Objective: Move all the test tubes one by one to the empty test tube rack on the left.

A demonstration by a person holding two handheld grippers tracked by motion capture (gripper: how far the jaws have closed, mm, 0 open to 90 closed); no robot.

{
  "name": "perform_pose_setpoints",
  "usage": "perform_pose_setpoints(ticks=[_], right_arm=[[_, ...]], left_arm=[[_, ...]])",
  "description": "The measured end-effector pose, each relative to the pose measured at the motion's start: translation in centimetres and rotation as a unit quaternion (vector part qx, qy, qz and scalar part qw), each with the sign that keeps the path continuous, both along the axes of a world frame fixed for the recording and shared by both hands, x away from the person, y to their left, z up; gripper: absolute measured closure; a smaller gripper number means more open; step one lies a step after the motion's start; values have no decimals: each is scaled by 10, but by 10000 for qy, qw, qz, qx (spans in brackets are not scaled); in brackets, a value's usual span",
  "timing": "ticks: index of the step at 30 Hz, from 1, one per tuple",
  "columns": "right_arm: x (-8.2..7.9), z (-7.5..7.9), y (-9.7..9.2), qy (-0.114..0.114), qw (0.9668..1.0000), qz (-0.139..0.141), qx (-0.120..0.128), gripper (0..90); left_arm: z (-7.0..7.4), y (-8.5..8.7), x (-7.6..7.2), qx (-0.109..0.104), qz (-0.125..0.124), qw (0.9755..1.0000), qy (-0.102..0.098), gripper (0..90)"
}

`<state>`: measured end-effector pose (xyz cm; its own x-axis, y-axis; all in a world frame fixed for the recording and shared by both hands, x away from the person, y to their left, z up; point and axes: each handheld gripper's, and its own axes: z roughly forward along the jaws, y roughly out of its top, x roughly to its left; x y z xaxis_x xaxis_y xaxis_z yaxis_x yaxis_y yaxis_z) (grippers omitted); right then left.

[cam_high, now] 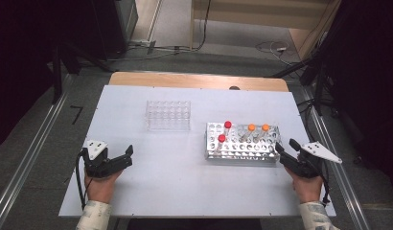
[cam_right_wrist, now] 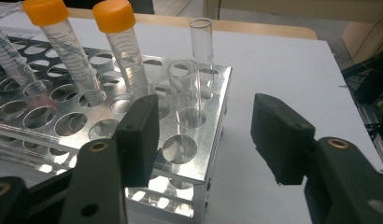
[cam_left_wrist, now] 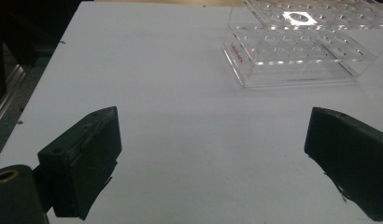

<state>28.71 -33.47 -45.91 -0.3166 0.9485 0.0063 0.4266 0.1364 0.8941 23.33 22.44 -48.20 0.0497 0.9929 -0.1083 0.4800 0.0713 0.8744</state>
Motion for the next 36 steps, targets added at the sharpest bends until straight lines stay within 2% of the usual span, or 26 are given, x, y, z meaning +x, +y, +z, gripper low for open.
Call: perform_pose_setpoints(ticks=[7, 15, 36], right_arm=[[1, 0, 3, -67, 9999, 90, 19, 533], [3, -1, 5, -113, 9998, 153, 23, 622], [11, -4, 9, -79, 9998, 157, -67, 710]], left_arm=[[0, 0, 0, 16, -3, 10000, 6, 44], [0, -1, 1, 27, -13, 10000, 11, 44], [0, 0, 1, 19, 7, 10000, 17, 45]])
